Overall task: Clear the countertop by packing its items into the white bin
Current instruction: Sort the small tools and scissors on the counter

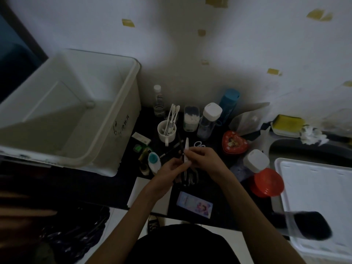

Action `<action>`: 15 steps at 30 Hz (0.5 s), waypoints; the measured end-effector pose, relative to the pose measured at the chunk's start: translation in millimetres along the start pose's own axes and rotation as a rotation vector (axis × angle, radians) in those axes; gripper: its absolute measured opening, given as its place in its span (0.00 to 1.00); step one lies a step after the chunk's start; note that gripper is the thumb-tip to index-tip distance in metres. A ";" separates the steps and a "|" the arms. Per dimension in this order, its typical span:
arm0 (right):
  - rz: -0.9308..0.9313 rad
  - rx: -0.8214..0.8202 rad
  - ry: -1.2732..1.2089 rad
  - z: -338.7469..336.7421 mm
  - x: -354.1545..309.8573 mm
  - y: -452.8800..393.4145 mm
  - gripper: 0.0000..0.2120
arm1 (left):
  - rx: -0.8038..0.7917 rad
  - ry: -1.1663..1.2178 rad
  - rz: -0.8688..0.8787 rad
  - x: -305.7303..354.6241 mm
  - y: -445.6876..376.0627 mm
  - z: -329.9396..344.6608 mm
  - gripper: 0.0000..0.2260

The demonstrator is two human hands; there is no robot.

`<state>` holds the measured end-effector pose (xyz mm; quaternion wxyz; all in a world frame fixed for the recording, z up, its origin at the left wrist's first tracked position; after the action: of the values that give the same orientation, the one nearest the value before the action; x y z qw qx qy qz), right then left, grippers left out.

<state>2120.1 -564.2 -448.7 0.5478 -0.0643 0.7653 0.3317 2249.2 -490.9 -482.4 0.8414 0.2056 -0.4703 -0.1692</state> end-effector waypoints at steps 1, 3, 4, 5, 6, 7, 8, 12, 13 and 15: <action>-0.017 0.006 0.030 -0.8 -1.3 -0.6 0.08 | -0.075 0.096 -0.027 -0.8 1.3 4.3 0.20; -0.039 0.007 0.107 -2.7 -4.4 -1.7 0.08 | -0.162 0.209 -0.054 0.7 5.3 12.5 0.16; -0.040 -0.001 0.129 -3.9 -5.6 -3.0 0.09 | -0.176 0.224 -0.051 2.1 6.7 14.8 0.16; -0.035 -0.018 0.145 -5.5 -6.2 -5.2 0.10 | -0.188 0.236 -0.048 3.4 8.2 16.2 0.15; -0.029 -0.042 0.164 -6.7 -8.0 -7.2 0.11 | -0.193 0.256 -0.055 4.6 10.2 17.1 0.14; -0.030 -0.071 0.196 -8.1 -9.8 -9.6 0.12 | -0.193 0.281 -0.071 5.6 11.6 16.9 0.14; -0.033 -0.095 0.227 -9.2 -11.5 -12.8 0.12 | -0.198 0.291 -0.081 7.3 13.7 16.0 0.13; -0.044 -0.035 0.221 -13.5 -4.0 -35.9 0.11 | -0.153 0.246 0.026 15.5 14.2 3.0 0.07; -0.040 0.032 0.247 -15.3 5.0 -45.1 0.10 | -0.108 0.241 0.065 18.8 13.3 -3.0 0.06; 0.007 0.145 0.476 -18.4 31.9 -63.9 0.10 | -0.008 0.236 0.143 27.9 14.1 -15.3 0.06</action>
<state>2122.4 -615.7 -501.5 0.3541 -0.0985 0.8949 0.2532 2277.6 -489.2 -462.4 0.9015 0.1866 -0.3810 -0.0856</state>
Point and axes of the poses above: each hand's wrist, its own y-axis away from the middle knuckle, its own z-axis out of the palm, x = y × z, the point moved 3 cm from there along -y, towards the middle knuckle, and after that the axes turned 13 degrees about y, right-handed, at the moved point
